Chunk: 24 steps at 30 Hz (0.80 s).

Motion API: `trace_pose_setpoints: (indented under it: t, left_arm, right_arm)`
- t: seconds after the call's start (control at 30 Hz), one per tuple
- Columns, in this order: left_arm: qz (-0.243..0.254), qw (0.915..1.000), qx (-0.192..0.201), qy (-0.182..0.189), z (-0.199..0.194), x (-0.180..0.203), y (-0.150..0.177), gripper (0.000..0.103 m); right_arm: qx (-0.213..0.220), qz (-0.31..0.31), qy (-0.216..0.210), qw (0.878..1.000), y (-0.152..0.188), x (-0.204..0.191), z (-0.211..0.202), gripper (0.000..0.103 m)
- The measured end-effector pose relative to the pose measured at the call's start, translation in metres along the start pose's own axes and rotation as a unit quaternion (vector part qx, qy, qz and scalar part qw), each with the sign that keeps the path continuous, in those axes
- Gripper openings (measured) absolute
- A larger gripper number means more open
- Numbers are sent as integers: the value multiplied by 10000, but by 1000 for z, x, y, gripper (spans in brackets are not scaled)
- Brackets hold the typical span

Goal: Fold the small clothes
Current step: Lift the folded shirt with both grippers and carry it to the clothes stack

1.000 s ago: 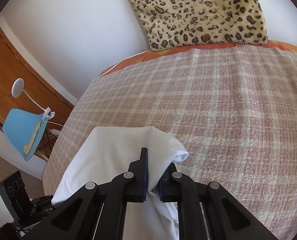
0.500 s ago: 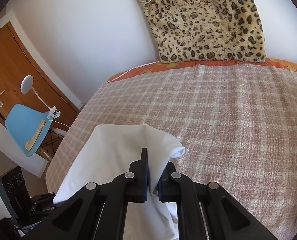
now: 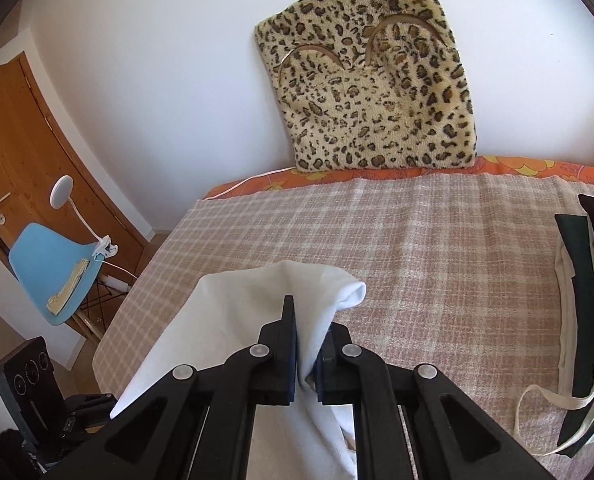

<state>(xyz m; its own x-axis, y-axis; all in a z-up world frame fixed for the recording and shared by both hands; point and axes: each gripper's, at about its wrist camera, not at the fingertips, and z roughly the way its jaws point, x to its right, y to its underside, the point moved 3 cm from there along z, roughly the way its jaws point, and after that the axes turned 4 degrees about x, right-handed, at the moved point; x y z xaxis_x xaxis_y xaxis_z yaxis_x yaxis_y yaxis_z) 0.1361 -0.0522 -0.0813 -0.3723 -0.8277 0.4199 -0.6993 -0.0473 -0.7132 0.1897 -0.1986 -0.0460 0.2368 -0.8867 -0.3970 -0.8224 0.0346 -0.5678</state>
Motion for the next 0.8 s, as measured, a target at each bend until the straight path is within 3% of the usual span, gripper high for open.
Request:
trace_pose_setpoints:
  t: [0.3, 0.8]
  left_arm:
    - [280, 9984, 37, 482, 48, 69, -4, 11]
    - [783, 9894, 128, 1213, 126, 180, -41, 11]
  right_arm:
    - [267, 254, 370, 9986, -19, 66, -63, 4]
    - [805, 335, 1104, 9900, -62, 174, -167, 4]
